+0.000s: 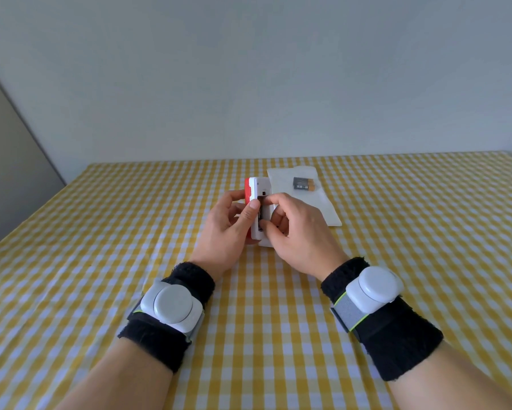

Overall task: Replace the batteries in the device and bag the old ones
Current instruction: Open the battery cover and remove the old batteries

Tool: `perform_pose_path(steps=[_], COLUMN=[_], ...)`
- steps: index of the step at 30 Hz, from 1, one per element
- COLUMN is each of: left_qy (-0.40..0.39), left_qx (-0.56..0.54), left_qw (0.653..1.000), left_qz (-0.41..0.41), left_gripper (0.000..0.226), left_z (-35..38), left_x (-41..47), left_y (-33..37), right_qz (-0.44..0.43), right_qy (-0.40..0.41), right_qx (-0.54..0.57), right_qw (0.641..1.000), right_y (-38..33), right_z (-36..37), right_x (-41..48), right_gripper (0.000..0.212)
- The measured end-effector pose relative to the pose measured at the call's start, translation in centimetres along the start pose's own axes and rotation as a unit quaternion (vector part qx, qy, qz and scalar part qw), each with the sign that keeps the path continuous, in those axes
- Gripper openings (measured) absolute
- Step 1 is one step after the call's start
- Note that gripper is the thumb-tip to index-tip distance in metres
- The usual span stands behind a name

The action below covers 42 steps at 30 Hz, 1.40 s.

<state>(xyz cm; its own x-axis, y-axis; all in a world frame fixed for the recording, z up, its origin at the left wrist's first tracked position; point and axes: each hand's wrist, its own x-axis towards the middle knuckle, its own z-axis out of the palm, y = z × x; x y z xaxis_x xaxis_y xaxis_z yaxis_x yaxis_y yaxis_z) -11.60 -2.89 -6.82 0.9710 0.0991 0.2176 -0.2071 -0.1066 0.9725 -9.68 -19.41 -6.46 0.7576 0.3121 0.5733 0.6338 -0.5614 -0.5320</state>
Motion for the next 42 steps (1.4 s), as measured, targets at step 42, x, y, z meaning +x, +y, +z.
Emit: perform_pose_path(steps=[42], left_qy=[0.001], left_qx=[0.018], left_qw=[1.0], left_qz=[0.01], left_gripper=[0.034], left_z=[0.02], left_x=[-0.11], left_y=[-0.04], right_qz=[0.022], right_qy=[-0.007], right_qx=[0.023], right_qw=[0.999], right_y=[-0.21], right_z=[-0.26], right_x=[-0.03], right_gripper=[0.027])
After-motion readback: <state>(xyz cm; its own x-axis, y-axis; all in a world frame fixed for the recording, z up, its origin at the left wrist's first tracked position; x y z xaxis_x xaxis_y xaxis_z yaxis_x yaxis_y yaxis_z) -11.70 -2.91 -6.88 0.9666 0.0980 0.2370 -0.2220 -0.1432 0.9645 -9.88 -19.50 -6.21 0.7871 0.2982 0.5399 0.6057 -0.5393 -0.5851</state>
